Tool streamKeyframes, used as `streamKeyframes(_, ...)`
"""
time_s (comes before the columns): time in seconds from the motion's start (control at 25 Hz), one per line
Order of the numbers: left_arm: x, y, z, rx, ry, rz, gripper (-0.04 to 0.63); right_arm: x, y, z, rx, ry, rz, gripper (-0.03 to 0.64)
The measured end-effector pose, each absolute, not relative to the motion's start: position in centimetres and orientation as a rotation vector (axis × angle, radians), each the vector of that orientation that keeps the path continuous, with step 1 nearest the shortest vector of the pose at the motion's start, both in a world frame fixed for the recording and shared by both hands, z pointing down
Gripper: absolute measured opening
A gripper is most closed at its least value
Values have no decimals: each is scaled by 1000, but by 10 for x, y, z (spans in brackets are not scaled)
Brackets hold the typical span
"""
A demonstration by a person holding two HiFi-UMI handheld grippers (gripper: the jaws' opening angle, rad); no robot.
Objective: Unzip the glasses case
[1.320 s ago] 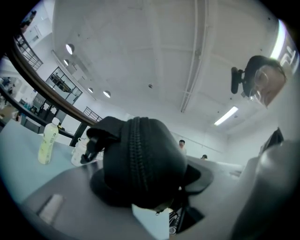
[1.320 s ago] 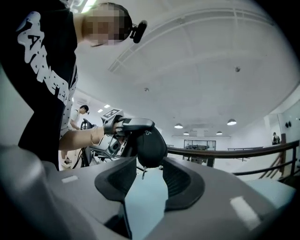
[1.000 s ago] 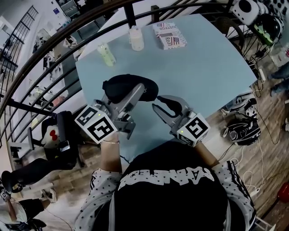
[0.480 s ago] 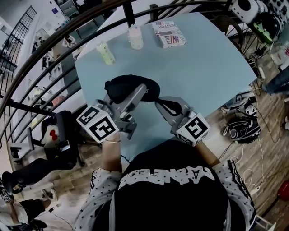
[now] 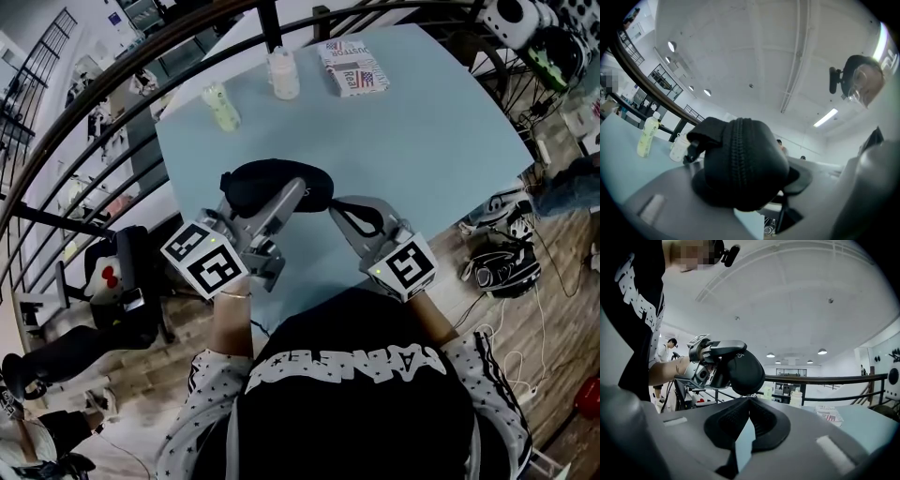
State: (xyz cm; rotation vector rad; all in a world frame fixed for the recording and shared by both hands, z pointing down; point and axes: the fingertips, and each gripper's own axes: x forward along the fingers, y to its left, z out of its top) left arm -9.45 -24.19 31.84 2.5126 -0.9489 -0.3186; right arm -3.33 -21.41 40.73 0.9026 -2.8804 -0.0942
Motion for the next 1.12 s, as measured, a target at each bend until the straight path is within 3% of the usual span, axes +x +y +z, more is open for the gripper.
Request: streamKeyframes(1.12, -75, -230, 323, 2555, -822, -240, 0, -12, -231, 381, 755, -2744, -415, 8)
